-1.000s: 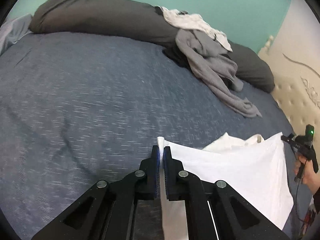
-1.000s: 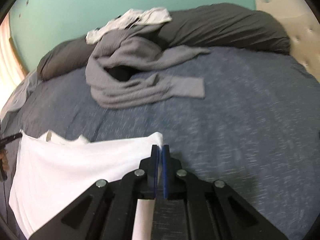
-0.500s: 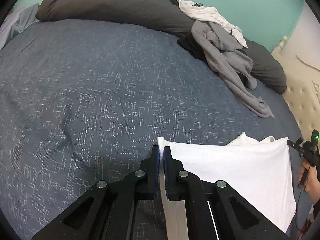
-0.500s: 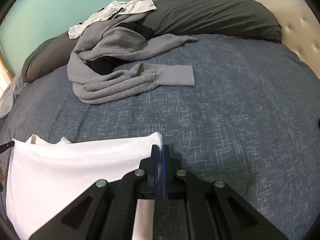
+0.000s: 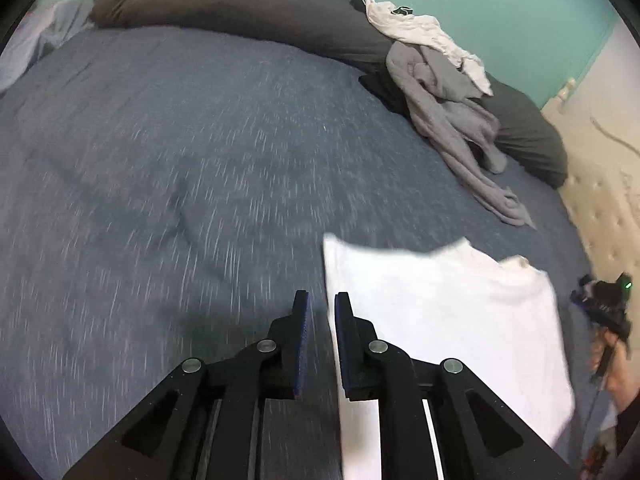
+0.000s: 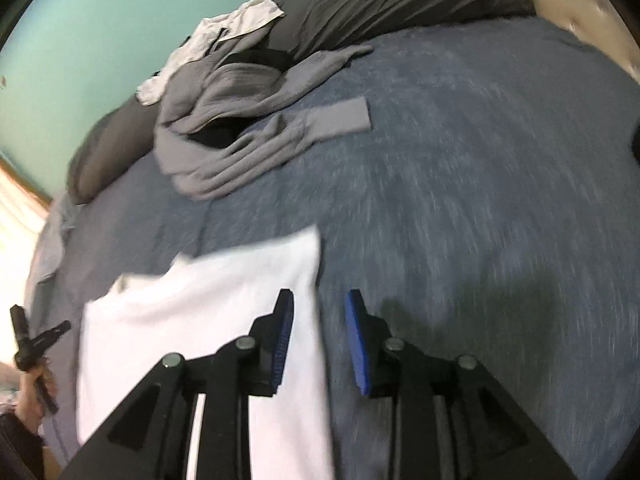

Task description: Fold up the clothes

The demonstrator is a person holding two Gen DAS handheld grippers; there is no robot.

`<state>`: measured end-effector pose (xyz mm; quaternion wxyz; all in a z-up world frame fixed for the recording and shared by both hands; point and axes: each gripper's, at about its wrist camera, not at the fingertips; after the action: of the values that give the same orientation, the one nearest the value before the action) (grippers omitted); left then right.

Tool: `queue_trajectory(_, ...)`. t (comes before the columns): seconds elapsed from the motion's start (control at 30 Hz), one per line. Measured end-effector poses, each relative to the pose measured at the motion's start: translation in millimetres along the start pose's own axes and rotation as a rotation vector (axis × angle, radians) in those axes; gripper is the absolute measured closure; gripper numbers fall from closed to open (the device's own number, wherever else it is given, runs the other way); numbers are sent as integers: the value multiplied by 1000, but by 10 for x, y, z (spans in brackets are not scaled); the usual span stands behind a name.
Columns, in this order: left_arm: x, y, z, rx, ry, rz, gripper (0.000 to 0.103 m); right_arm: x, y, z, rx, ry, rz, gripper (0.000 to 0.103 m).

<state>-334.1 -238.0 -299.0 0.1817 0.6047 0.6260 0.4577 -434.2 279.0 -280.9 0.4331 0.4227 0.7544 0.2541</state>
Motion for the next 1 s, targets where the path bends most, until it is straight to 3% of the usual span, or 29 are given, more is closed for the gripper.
queue_trajectory(0.13,23,352,479,-64,-30,43,82,36,334,575,-89,-30,-68,76)
queue_trajectory(0.27,66,603,1008,-132,-38,90,78,70,604,1064,-174,-11,-83,74)
queue_trajectory(0.47,120,709,1559,-209,-47,118,76,156,820,1491,-231,-20,-66,69)
queue_trajectory(0.6,154,738,1689,-225,-38,127,70,155,807,1629,-257,-16,-70,69)
queue_trajectory(0.83,148,694,1775,-255,-62,114,69,84,658,1768,-287,-3,-93,69)
queue_trajectory(0.97,145,702,1863,-269,-96,103,72,36,580,1811,-304,22,-103,69)
queue_trajectory(1.0,143,702,1877,-271,-103,100,80,32,568,1818,-307,31,-99,70)
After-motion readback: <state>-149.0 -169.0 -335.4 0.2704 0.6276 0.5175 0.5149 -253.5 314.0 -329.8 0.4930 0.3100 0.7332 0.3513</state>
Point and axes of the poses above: each gripper's, at about its wrist camera, not at the fingertips, and y roughly against the way its jaws point, x to its right, z to its underside, and after that the axes turned 3 degrees about -z, right-handed
